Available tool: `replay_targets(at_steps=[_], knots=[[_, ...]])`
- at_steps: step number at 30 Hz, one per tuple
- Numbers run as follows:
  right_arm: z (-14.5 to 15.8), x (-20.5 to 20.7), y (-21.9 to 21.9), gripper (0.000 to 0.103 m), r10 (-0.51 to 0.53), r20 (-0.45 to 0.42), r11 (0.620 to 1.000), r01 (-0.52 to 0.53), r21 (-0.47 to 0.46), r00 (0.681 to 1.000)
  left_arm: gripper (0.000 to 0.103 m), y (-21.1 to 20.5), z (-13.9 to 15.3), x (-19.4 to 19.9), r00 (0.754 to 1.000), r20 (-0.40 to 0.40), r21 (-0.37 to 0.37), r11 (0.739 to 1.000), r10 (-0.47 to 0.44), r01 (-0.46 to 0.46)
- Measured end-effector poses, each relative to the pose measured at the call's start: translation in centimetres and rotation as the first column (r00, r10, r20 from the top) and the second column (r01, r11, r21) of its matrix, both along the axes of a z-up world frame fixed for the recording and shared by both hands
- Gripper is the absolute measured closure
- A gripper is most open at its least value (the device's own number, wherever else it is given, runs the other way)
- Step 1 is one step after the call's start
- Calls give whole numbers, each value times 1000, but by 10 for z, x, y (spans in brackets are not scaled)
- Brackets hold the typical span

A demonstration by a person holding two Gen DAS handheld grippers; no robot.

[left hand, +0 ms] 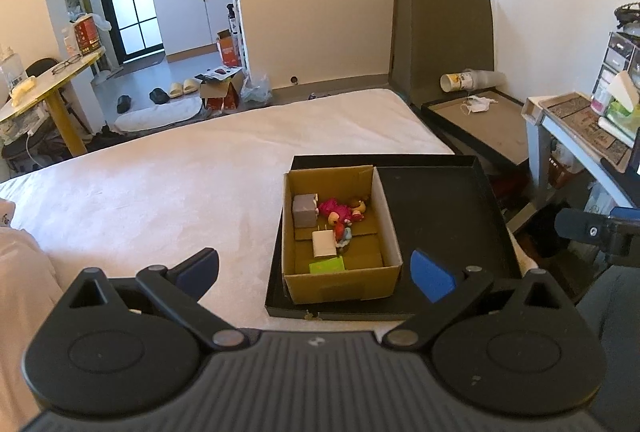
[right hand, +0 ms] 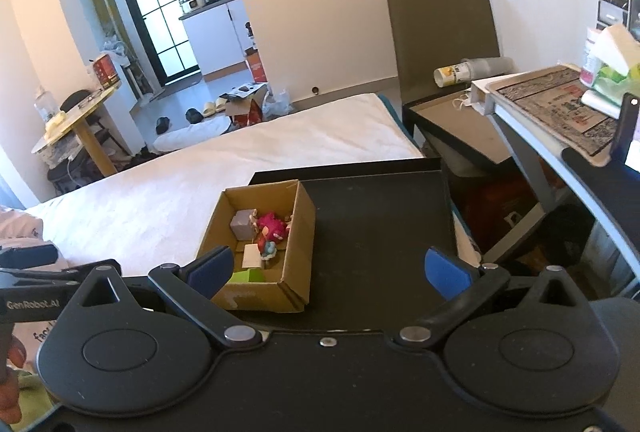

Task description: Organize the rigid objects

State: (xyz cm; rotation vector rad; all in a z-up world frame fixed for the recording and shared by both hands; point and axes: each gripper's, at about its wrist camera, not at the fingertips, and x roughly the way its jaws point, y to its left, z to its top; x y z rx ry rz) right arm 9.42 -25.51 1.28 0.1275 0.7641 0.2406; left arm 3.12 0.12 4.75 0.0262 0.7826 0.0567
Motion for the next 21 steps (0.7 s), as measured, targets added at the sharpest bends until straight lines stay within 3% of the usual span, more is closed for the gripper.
replay_targets(at_steps=[21], knots=[[17, -24, -4, 0, -14, 2, 1000, 14, 2, 1000, 1, -5, 20, -24, 999, 34, 11, 1000, 19, -19]])
